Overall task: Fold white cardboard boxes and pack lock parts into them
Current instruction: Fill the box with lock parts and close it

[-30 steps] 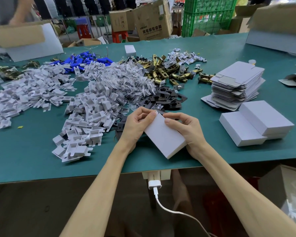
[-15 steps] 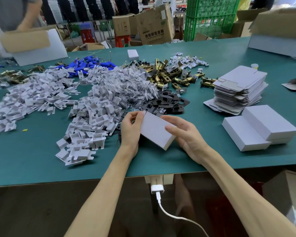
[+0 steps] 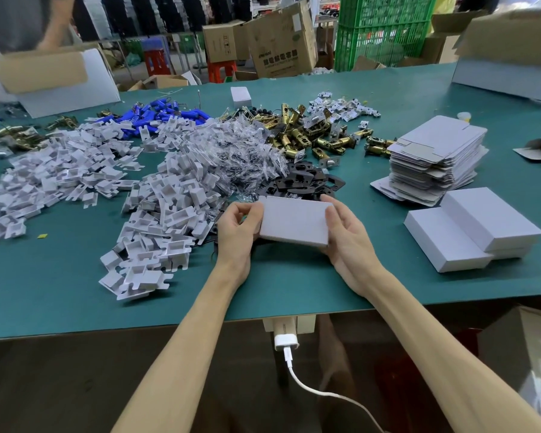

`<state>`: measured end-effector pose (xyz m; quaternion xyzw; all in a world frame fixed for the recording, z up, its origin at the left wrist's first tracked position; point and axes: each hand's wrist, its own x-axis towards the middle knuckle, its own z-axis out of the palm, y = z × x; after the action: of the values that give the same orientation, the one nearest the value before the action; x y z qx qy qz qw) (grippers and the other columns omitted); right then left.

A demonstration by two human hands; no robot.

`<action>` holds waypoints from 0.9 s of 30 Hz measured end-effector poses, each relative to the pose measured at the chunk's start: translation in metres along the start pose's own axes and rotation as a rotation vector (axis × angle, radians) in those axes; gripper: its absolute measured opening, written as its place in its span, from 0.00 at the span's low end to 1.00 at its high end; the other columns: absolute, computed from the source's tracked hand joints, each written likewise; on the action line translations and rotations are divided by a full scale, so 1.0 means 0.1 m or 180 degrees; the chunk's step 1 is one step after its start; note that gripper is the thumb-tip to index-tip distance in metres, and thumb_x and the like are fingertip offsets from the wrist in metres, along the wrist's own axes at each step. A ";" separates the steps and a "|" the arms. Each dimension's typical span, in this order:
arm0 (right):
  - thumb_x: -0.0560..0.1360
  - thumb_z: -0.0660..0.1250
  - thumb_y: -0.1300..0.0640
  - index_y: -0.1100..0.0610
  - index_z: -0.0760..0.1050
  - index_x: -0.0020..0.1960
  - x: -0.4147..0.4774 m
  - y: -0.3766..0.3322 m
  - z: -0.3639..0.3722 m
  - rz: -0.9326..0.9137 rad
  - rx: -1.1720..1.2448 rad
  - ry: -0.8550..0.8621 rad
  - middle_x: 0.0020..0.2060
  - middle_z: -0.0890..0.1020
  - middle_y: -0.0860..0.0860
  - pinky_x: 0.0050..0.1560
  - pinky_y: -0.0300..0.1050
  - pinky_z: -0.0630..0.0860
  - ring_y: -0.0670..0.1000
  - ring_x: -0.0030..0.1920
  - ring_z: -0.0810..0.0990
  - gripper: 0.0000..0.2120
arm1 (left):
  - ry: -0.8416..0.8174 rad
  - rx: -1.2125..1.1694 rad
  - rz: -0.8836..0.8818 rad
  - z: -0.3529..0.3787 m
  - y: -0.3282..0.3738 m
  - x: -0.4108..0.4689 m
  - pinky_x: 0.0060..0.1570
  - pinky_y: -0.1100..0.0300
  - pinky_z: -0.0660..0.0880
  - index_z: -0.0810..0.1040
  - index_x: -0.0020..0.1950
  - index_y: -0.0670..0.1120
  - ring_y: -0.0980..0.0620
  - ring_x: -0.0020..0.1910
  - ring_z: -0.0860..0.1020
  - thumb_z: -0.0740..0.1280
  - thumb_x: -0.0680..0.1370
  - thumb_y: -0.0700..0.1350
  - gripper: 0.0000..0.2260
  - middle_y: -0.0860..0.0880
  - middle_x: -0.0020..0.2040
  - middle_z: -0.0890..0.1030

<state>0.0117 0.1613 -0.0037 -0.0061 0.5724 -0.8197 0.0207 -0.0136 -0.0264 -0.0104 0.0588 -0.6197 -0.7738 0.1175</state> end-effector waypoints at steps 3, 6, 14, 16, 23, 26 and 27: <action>0.84 0.58 0.45 0.51 0.67 0.76 -0.01 -0.01 0.01 -0.0034 -0.0130 0.0159 0.70 0.76 0.47 0.71 0.49 0.72 0.45 0.66 0.76 0.22 | -0.0181 0.0040 0.0000 -0.01 0.01 -0.03 0.52 0.46 0.75 0.79 0.48 0.43 0.45 0.48 0.78 0.73 0.81 0.43 0.06 0.43 0.47 0.82; 0.80 0.61 0.41 0.51 0.65 0.77 -0.04 -0.01 0.04 -0.0079 -0.0618 0.0047 0.71 0.75 0.44 0.74 0.51 0.69 0.44 0.70 0.73 0.29 | -0.0286 0.0022 0.0009 -0.01 0.04 -0.05 0.47 0.49 0.75 0.77 0.46 0.45 0.47 0.45 0.77 0.75 0.79 0.47 0.10 0.45 0.44 0.81; 0.84 0.62 0.55 0.60 0.76 0.68 -0.06 -0.05 0.01 0.0066 -0.0344 -0.0004 0.69 0.77 0.57 0.58 0.48 0.74 0.51 0.57 0.76 0.15 | -0.0458 0.0221 0.0057 0.02 0.07 -0.08 0.29 0.59 0.66 0.71 0.43 0.49 0.52 0.33 0.68 0.71 0.77 0.54 0.12 0.49 0.37 0.71; 0.84 0.63 0.54 0.59 0.74 0.71 -0.05 -0.06 0.02 0.0119 -0.0276 0.0009 0.76 0.70 0.57 0.58 0.47 0.76 0.51 0.60 0.76 0.18 | -0.0540 0.0254 0.0005 0.01 0.06 -0.08 0.27 0.60 0.63 0.70 0.41 0.50 0.54 0.32 0.67 0.70 0.77 0.53 0.12 0.51 0.35 0.71; 0.84 0.62 0.51 0.58 0.79 0.61 -0.08 -0.07 0.03 0.0125 -0.0219 0.0029 0.57 0.80 0.57 0.53 0.55 0.71 0.55 0.53 0.76 0.14 | -0.0585 0.0203 0.0006 -0.01 0.08 -0.08 0.29 0.56 0.61 0.69 0.38 0.51 0.54 0.32 0.67 0.69 0.78 0.51 0.13 0.51 0.34 0.70; 0.85 0.61 0.51 0.59 0.79 0.62 -0.08 -0.08 0.03 0.0119 -0.0212 0.0099 0.54 0.80 0.57 0.54 0.55 0.70 0.55 0.52 0.75 0.15 | -0.0593 0.0262 0.0057 -0.01 0.07 -0.08 0.25 0.59 0.61 0.69 0.39 0.50 0.54 0.31 0.67 0.68 0.78 0.51 0.12 0.51 0.34 0.70; 0.85 0.61 0.51 0.59 0.78 0.62 -0.08 -0.08 0.03 0.0119 -0.0208 0.0109 0.54 0.81 0.57 0.53 0.55 0.71 0.54 0.52 0.76 0.14 | -0.0589 0.0284 0.0083 -0.01 0.08 -0.09 0.26 0.59 0.61 0.69 0.39 0.50 0.53 0.32 0.67 0.68 0.79 0.51 0.12 0.49 0.34 0.70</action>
<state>0.0201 0.1613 0.0055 0.0180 0.5992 -0.8000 0.0259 -0.0042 -0.0266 -0.0037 -0.0158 -0.6625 -0.7459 0.0671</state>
